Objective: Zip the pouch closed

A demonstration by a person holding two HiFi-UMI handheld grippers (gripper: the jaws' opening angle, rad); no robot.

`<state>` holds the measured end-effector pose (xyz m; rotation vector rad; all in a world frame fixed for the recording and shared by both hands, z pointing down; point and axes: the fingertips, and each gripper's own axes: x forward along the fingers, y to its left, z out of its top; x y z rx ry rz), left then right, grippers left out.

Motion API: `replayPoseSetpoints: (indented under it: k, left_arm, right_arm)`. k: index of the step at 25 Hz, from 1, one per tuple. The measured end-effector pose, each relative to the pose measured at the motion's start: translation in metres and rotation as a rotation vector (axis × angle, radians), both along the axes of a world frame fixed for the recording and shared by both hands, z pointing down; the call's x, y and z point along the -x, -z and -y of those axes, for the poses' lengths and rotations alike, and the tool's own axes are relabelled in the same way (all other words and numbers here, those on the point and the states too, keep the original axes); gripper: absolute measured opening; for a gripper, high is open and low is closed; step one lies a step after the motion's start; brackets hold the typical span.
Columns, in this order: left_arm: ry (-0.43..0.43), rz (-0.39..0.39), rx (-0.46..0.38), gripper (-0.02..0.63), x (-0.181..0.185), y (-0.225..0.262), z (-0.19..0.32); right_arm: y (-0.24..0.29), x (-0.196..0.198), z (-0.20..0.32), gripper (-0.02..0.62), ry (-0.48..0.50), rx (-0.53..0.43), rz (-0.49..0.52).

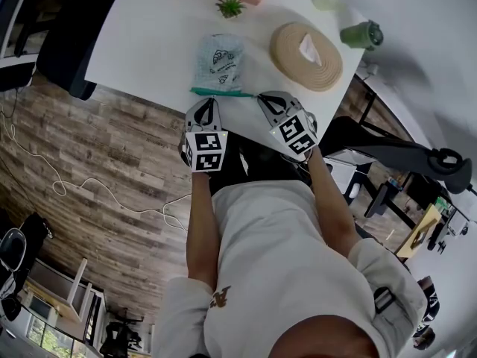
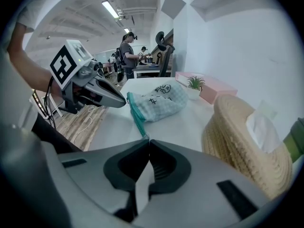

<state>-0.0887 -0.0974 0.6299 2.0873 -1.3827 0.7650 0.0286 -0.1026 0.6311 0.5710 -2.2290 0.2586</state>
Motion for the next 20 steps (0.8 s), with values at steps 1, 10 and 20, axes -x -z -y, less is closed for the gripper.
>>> replayPoseSetpoints:
  k: [1,10,20]
  left_arm:
    - [0.003,0.000,0.000,-0.003,0.001,0.000,0.000]
    - [0.020,0.006,0.002,-0.003,0.008,-0.003,0.001]
    - [0.034,0.012,0.000,-0.002,0.015,-0.002,0.002]
  right_arm:
    - [0.000,0.000,0.000,0.003,-0.001,-0.001,0.000]
    - [-0.002,-0.004,0.002,0.003,-0.020,0.004,-0.002]
    - [-0.001,-0.005,0.003,0.003,-0.022,0.001,-0.005]
